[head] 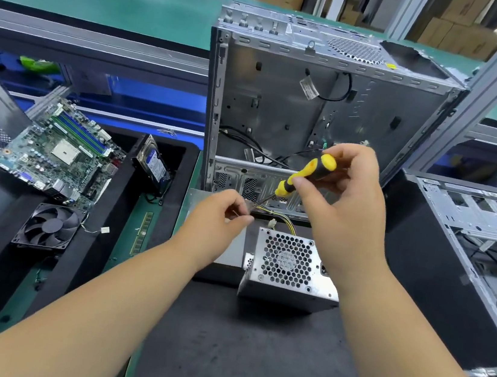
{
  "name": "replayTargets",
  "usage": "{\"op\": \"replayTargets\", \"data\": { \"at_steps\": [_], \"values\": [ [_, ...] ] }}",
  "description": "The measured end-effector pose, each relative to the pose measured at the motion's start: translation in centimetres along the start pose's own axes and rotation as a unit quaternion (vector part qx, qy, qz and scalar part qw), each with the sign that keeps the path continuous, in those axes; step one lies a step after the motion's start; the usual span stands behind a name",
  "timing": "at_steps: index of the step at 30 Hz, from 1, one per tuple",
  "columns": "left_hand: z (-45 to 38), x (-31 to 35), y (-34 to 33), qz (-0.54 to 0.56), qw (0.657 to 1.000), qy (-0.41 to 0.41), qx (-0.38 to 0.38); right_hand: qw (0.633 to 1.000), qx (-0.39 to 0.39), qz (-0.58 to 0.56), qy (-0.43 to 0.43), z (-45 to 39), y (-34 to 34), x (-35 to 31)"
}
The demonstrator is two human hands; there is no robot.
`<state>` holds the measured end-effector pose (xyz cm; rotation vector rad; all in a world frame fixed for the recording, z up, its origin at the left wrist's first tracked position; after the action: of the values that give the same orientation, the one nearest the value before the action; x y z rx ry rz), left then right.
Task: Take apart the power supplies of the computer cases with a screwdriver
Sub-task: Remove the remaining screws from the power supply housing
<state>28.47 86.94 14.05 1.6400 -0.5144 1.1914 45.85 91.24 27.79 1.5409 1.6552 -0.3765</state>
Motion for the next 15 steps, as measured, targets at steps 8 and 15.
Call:
{"op": "replayTargets", "data": {
  "at_steps": [8, 15],
  "values": [
    [1.2, -7.8, 10.1, -0.082, 0.993, 0.073, 0.049, 0.996, 0.041, -0.07, -0.047, 0.8, -2.7, -0.5],
    [4.2, -15.7, 13.1, -0.273, 0.936, 0.205, -0.08, 0.995, 0.025, -0.076, -0.061, 1.4, -7.3, -0.9]
  ]
}}
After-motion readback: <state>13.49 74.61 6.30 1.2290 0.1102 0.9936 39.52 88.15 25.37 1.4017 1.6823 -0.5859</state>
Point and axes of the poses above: each hand's wrist, its own z-axis away from the middle knuckle, its own y-axis out of the back of the hand, x = y × z, the point moved 9 cm from there along -z, towards the middle knuckle, and after that the axes turned 6 degrees about y, right-handed, at the moved point
